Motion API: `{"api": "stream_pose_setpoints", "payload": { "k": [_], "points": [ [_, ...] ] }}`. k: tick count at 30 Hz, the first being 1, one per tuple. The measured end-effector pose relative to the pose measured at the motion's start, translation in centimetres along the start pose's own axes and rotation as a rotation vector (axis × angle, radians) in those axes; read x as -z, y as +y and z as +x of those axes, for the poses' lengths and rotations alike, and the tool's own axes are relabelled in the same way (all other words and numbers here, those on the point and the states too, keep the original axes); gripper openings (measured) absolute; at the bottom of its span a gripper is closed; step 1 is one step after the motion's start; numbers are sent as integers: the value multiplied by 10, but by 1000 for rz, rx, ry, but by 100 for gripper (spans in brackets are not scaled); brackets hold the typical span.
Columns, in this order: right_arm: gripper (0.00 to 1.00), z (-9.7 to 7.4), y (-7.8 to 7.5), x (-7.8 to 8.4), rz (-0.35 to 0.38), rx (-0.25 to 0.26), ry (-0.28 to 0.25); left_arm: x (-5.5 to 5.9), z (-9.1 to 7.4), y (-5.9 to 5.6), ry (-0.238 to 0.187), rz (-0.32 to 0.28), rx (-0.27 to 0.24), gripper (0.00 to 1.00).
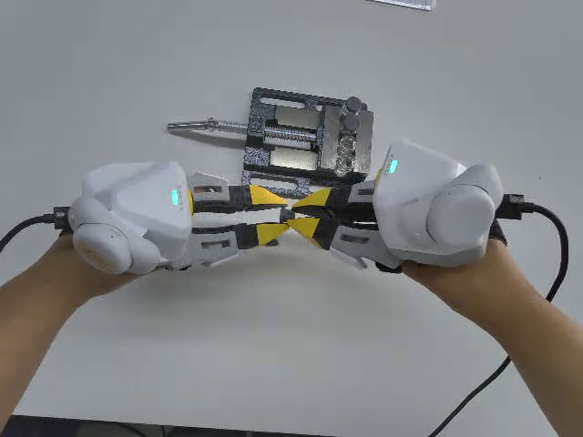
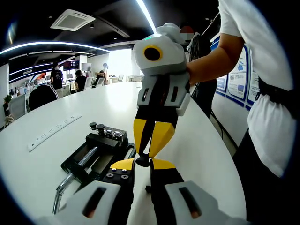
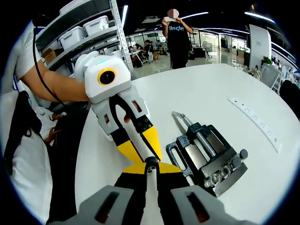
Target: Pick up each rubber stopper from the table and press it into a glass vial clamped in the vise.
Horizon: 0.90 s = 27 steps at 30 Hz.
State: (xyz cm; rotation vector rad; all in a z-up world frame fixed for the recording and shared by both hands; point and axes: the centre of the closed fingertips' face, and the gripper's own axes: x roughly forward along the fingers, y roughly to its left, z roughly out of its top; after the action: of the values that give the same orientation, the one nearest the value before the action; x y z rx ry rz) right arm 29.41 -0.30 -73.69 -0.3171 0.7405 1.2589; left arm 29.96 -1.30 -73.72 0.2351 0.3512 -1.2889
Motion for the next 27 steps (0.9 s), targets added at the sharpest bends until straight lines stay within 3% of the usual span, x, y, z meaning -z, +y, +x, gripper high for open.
{"api": "stream_pose_setpoints", "payload": {
  "k": [24,27],
  "points": [
    [6,0,2,1,15,3,-1,0,2,-5,21,16,0,8],
    [7,-1,1,2,24,5,0,5,2,-5,29,12,1,8]
  ]
}}
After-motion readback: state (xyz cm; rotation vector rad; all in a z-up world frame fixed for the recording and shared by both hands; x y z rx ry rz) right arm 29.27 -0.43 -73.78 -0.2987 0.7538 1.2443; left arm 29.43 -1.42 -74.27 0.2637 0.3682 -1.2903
